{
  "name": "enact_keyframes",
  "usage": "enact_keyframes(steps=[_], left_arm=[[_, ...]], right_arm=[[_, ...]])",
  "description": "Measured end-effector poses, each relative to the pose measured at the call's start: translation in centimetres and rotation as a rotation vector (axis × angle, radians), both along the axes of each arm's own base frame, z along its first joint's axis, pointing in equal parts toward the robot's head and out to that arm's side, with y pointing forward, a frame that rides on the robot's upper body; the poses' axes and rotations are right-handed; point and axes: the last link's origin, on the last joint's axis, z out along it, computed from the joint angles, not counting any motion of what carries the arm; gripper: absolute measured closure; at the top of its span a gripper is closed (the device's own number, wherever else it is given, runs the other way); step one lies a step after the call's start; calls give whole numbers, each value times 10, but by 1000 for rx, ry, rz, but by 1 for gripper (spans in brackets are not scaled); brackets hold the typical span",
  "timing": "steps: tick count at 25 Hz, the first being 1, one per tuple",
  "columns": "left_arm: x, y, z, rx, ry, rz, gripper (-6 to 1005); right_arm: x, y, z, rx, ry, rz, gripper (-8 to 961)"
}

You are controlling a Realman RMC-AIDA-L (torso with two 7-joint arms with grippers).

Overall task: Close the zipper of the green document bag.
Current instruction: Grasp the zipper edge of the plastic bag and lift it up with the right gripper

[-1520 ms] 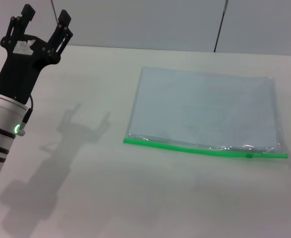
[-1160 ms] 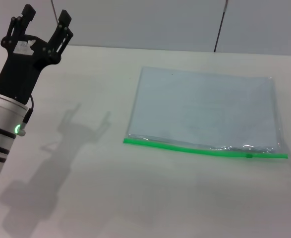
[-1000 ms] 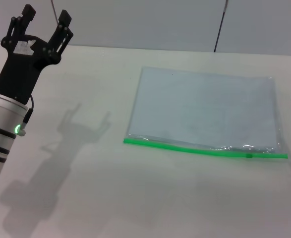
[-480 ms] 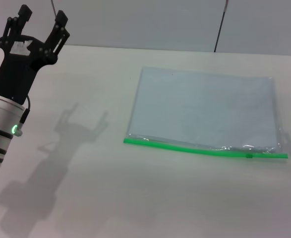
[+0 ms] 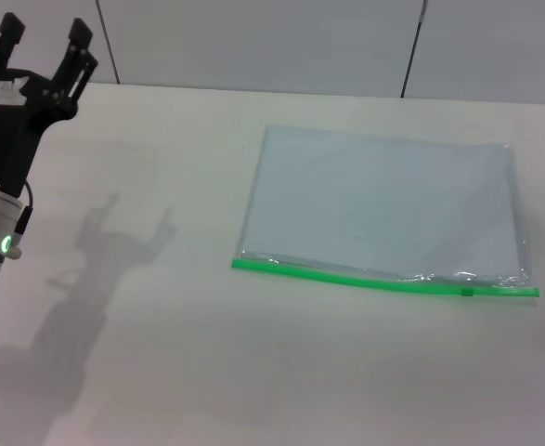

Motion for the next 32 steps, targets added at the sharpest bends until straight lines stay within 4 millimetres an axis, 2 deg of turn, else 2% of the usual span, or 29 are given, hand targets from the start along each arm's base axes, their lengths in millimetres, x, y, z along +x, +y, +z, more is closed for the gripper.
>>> enact_keyframes(steps=[4,9,16,32], left_arm=[[-2,-1,1,4,-2,7,157],[-3,-1,3,16,-9,18,157],[-4,-2,3,19,-11,21,157],[-2,-3,5,33,-12,4,156]], right_arm=[[15,2,-6,-22,-112,-90,83],[22,-3,-9,-13,-234,-111,93],[19,-11,-22,-7,-387,-94,109],[19,-15,-39,-46,-524,-101,143]])
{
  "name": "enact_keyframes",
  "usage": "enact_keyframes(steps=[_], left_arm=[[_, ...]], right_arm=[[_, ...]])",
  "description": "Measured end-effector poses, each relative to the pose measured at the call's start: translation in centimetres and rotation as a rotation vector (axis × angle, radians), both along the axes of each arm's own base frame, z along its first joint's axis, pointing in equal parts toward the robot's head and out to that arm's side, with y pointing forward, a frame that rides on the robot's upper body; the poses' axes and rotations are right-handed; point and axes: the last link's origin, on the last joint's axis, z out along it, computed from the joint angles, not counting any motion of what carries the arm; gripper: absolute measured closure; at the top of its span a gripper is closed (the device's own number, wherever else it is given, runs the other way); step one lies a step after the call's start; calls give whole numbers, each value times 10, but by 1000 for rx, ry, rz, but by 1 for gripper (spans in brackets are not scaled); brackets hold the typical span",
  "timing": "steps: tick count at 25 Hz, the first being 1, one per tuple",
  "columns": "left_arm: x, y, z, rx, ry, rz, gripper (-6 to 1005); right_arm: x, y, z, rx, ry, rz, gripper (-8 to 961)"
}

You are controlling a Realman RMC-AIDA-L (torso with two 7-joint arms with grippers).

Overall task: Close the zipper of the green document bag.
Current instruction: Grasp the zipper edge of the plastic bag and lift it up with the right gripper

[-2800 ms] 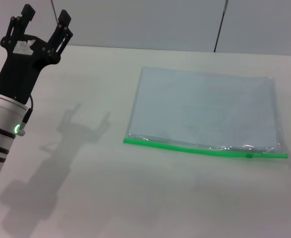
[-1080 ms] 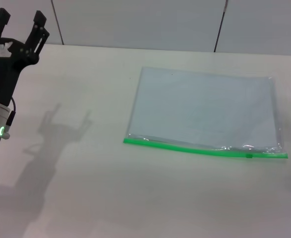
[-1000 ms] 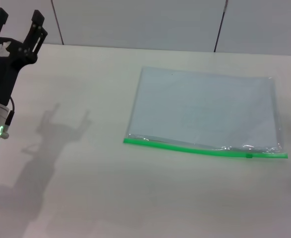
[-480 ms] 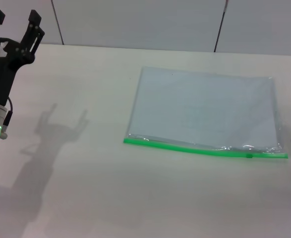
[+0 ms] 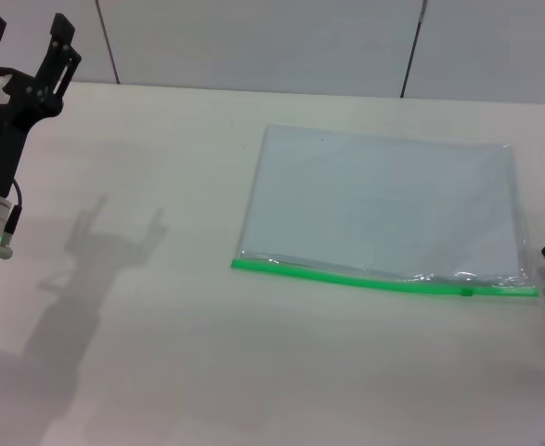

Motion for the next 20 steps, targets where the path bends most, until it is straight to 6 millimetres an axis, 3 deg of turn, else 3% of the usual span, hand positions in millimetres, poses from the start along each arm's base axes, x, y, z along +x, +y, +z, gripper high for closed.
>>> enact_keyframes(steps=[20], left_arm=[[0,0,0,2,-1,-2,156]], right_arm=[[-10,-5,-26,-117,-38,23,187]])
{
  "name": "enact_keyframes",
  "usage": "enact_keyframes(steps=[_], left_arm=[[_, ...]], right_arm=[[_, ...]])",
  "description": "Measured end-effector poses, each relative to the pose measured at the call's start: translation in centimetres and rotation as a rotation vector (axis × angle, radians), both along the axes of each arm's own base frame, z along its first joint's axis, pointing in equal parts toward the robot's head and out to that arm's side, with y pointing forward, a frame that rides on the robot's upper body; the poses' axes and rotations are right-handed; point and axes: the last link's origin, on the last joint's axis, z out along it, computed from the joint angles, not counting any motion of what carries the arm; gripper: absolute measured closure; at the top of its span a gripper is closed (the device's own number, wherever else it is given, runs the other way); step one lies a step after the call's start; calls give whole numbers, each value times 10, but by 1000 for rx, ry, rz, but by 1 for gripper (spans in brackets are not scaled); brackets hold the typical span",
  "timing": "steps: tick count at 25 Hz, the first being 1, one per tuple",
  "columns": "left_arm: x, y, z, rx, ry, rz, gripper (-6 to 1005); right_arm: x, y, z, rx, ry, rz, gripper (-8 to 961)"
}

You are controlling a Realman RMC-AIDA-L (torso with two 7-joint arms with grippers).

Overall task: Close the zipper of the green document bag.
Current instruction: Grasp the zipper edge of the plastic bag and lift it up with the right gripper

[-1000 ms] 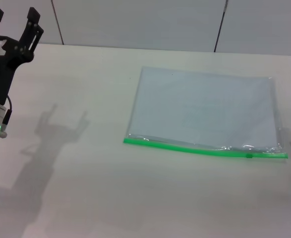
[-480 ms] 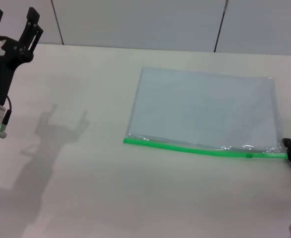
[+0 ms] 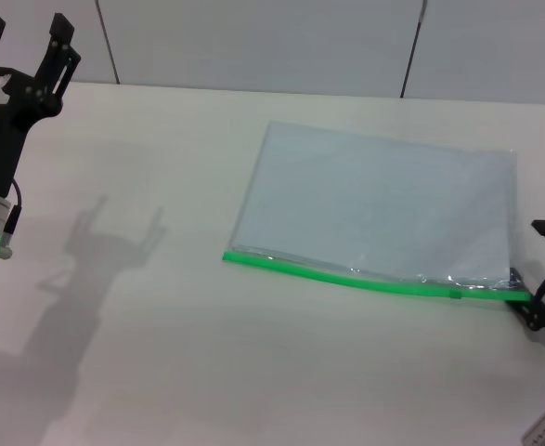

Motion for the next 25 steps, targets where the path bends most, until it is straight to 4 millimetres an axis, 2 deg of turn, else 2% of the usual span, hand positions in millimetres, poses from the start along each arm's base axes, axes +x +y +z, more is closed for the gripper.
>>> enact_keyframes(steps=[10,20,25], left_arm=[[0,0,0,0,0,0,156],[0,0,0,0,0,0,156],[0,0,0,0,0,0,157]], right_arm=[[-17,-2,-15,-51,1,59,208],[-24,1,-18,-55,8,82,230],[-27,2,-19,-60,11,89,353]])
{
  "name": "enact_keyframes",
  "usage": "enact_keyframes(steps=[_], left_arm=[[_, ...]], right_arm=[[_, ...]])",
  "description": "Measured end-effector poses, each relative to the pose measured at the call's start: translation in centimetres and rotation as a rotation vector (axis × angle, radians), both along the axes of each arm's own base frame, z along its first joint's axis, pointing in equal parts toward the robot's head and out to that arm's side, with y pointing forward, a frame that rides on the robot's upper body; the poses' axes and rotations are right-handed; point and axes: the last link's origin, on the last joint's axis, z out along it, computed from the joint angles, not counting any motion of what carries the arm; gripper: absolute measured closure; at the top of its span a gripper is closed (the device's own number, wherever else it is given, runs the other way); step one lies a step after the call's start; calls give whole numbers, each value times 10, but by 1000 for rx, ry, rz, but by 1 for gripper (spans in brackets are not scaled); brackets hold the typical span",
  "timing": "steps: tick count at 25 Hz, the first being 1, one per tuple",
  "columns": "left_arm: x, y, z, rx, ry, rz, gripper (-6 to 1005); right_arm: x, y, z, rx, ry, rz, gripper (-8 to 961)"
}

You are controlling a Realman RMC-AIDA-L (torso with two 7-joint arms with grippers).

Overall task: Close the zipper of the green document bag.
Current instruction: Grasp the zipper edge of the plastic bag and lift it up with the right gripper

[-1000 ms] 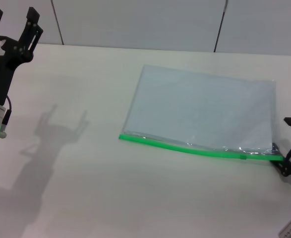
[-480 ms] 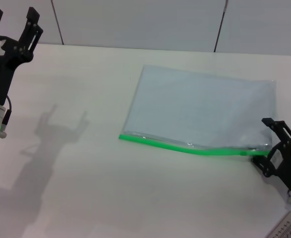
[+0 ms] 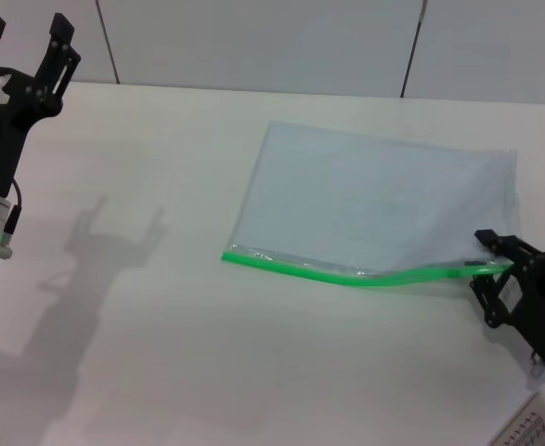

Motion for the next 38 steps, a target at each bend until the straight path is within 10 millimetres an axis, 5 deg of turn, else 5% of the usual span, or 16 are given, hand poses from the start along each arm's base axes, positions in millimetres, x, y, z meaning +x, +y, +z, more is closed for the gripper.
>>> enact_keyframes(steps=[5,8,14,26,38], left_arm=[[0,0,0,0,0,0,162],[0,0,0,0,0,0,165],[0,0,-1,-4,3,-2,171],[15,5,-17,-39,166,-46,182],[42,8,-66,-202,520,-214,194]], right_arm=[[-4,1,-6,-17,-11,-3,475],[-7,1,-8,-18,-20,9,682],[-13,2,-8,-12,-8,30,843],[-36,14,-10,-12,25,100,906],[-78,27,-25,-74,61,226,903]])
